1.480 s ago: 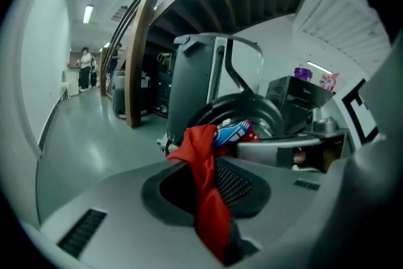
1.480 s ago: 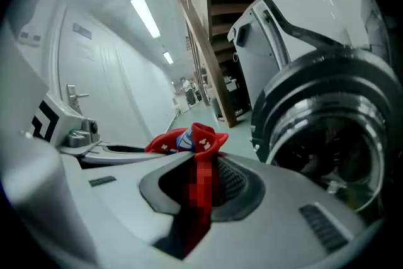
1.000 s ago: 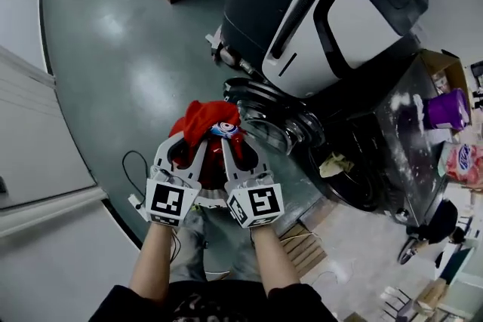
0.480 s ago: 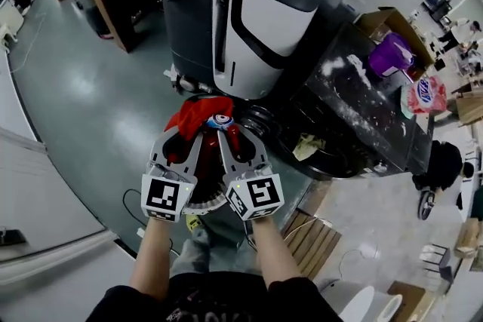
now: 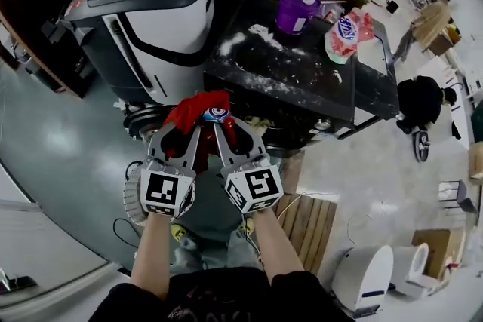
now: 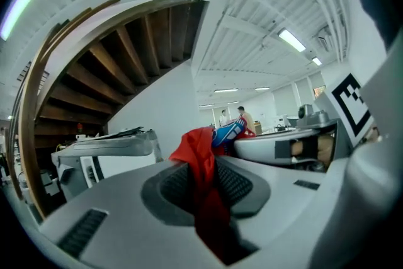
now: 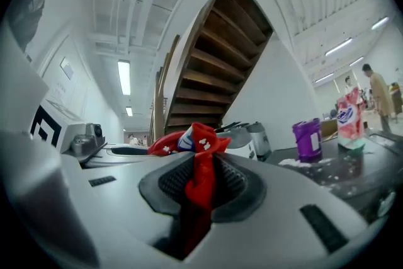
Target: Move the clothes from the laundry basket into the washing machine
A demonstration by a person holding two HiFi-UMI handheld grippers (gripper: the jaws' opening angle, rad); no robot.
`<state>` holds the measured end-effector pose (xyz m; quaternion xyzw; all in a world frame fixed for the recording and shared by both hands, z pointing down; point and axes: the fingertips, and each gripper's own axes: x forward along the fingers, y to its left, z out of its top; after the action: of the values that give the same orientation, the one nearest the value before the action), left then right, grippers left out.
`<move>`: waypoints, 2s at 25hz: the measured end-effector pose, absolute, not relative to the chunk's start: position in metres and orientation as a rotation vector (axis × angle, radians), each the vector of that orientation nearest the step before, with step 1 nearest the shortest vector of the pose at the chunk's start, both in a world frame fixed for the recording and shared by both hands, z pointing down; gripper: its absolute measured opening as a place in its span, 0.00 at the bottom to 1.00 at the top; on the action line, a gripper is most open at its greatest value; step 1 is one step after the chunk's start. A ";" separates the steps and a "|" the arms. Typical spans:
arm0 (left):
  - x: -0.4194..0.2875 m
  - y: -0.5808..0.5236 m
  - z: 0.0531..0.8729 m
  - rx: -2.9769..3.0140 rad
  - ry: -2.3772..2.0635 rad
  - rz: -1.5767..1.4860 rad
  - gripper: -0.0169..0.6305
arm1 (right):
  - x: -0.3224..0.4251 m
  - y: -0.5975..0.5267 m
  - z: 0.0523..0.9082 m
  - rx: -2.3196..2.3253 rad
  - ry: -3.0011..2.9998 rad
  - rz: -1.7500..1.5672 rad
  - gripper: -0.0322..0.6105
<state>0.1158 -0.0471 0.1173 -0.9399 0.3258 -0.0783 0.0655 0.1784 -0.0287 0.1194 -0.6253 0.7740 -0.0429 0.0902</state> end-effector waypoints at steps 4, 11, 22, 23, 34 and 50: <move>0.207 -0.022 0.115 -2.846 0.857 -0.239 0.16 | 0.266 0.001 0.116 -1.938 2.236 -0.108 0.15; 0.313 0.011 0.126 -2.895 0.662 -0.260 0.16 | 0.368 0.041 0.125 -2.068 2.141 -0.113 0.15; 0.345 0.010 0.190 -2.943 0.534 -0.302 0.16 | 0.396 0.045 0.189 -2.174 2.063 -0.191 0.15; 0.343 0.007 0.200 -2.943 0.525 -0.303 0.16 | 0.393 0.042 0.200 -2.179 2.058 -0.198 0.15; 0.344 -0.025 0.338 -2.860 0.390 -0.337 0.16 | 0.391 0.012 0.337 -2.271 1.977 -0.250 0.15; 0.383 -0.075 0.575 -2.780 0.438 -0.204 0.16 | 0.431 -0.038 0.578 -2.330 1.946 -0.156 0.15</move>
<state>0.3831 -0.0751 0.5750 -0.9727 0.1532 -0.0714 0.1591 0.4312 -0.0377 0.5776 -0.7655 0.6393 -0.0513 0.0511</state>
